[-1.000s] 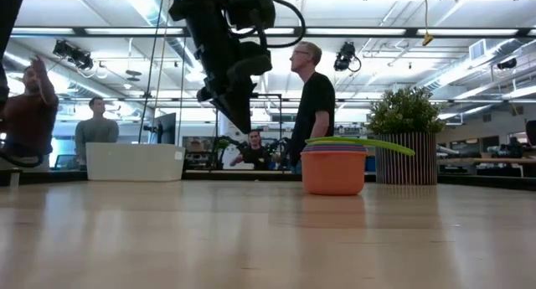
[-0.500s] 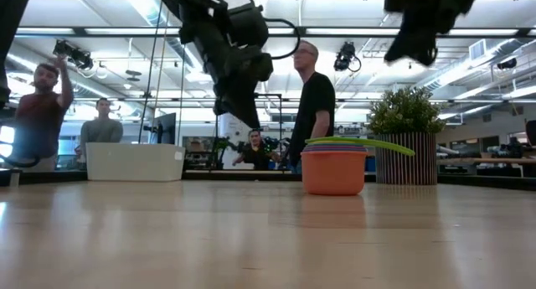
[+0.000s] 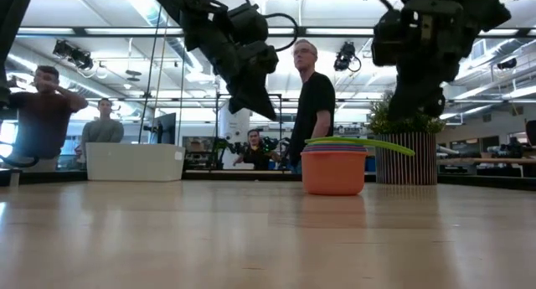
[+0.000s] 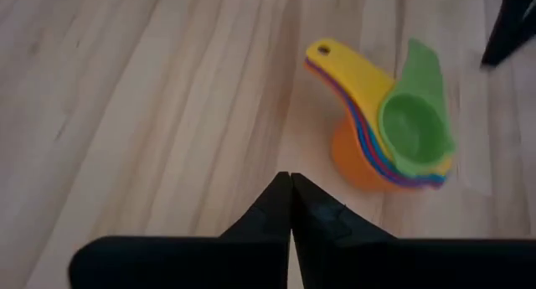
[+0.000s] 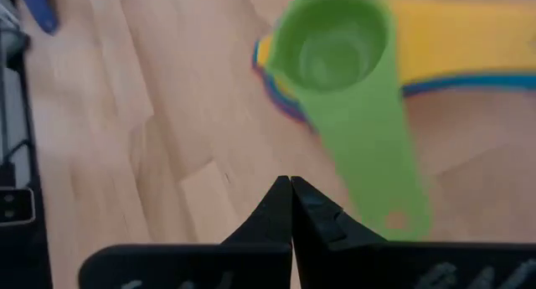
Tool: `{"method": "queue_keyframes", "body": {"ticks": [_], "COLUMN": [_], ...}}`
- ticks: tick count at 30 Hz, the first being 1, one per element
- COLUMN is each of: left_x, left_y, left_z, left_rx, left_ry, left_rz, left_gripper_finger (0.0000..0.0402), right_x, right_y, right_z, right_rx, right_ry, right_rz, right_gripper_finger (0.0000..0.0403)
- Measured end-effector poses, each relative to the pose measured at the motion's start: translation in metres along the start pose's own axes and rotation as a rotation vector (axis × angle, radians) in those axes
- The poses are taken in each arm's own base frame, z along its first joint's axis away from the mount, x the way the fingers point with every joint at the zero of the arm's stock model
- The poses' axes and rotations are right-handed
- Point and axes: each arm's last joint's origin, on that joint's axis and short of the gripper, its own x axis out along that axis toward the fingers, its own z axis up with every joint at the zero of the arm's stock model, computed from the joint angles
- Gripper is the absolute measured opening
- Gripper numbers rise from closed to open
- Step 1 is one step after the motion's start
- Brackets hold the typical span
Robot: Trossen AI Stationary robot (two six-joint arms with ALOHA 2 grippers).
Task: Nest measuring cups in basket
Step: Stack the green measuring cup on top of the yellow measuring cup
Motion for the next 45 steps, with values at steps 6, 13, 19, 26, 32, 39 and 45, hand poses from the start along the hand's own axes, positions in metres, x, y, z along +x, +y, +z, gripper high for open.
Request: {"method": "queue_keyframes", "body": {"ticks": [6, 13, 19, 26, 32, 39, 45], "left_x": [0.026, 0.056, 0.074, 0.084, 0.089, 0.092, 0.092], "left_y": [0.005, 0.004, -0.008, -0.023, -0.029, -0.034, -0.038], "left_z": [-0.004, -0.012, -0.017, -0.021, -0.021, -0.023, -0.023], "left_rx": [-0.020, -0.012, 0.023, 0.058, 0.078, 0.073, 0.068], "left_ry": [0.005, 0.018, 0.024, 0.030, 0.005, 0.017, 0.016], "left_rz": [-0.024, -0.074, -0.110, -0.135, -0.139, -0.139, -0.142], "left_gripper_finger": [0.0004, 0.0006, 0.0006, 0.0006, 0.0006, 0.0007, 0.0007], "right_x": [0.028, 0.039, 0.036, 0.033, 0.032, 0.029, 0.027], "right_y": [0.001, -0.003, -0.011, -0.027, -0.039, -0.054, -0.063], "right_z": [-0.006, -0.008, -0.002, 0.006, 0.012, 0.021, 0.028], "right_rx": [0.050, 0.060, 0.040, -0.026, -0.068, -0.098, -0.140], "right_ry": [0.058, 0.085, 0.078, 0.090, 0.116, 0.107, 0.087], "right_rz": [-0.034, -0.063, -0.086, -0.130, -0.116, -0.122, -0.112], "right_gripper_finger": [0.0000, 0.0000, 0.0000, 0.0000, 0.0000, 0.0001, 0.0001]}}
